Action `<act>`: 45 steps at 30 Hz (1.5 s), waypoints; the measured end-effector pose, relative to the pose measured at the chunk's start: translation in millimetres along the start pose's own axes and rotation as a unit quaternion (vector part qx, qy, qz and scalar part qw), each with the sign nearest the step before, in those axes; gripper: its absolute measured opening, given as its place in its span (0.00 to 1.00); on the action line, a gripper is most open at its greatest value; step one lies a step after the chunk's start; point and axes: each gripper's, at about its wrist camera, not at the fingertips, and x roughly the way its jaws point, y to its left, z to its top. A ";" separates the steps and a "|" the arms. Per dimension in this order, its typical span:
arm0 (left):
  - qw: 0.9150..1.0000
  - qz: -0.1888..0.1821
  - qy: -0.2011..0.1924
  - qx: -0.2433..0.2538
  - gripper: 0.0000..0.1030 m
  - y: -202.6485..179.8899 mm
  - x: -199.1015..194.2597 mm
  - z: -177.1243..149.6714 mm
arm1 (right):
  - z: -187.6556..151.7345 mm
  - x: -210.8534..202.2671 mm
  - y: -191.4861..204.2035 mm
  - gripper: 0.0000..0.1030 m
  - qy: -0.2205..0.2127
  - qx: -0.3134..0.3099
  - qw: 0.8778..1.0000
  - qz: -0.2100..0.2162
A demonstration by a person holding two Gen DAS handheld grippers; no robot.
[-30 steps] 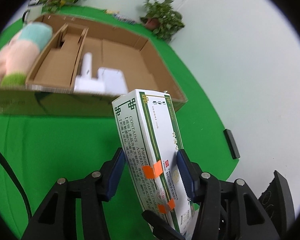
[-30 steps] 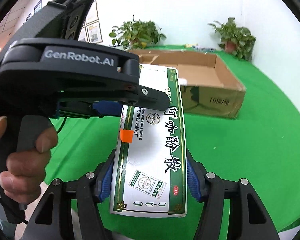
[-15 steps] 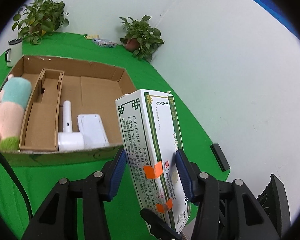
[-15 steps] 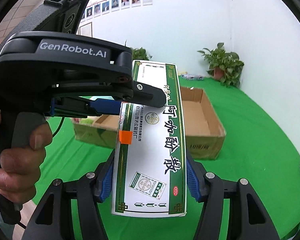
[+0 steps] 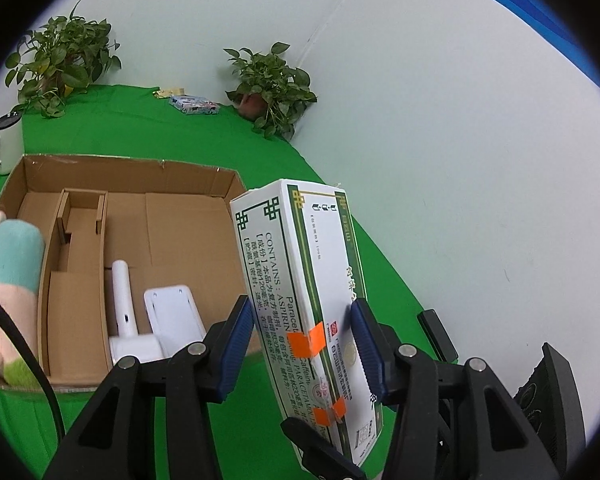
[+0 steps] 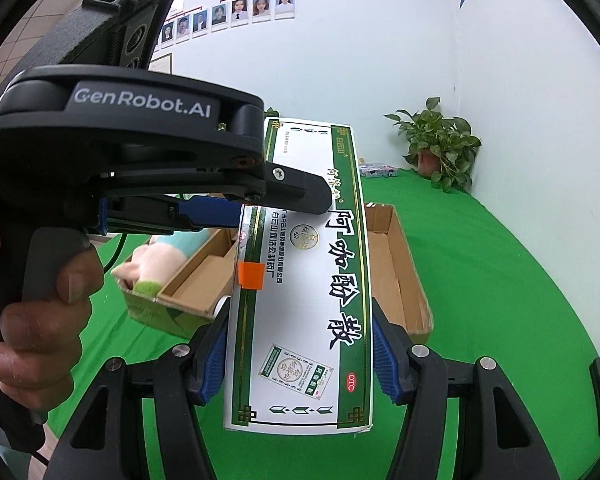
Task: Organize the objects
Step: 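Carry the medicine box over the cardboard box with the right gripper, then lower the medicine box into the box and open the right gripper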
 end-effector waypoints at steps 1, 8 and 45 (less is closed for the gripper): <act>1.000 0.000 0.000 -0.003 0.47 2.2 1.8 4.6 | 4.3 3.7 -1.1 0.56 0.001 -0.001 1.000 0.000; 1.000 -0.006 0.005 -0.016 0.47 22.5 21.2 38.2 | 42.7 32.2 -9.1 0.56 0.015 -0.001 1.000 0.005; 0.965 0.012 0.222 -0.139 0.53 154.4 208.6 19.4 | -7.2 244.7 -64.3 0.59 0.286 0.071 0.955 -0.001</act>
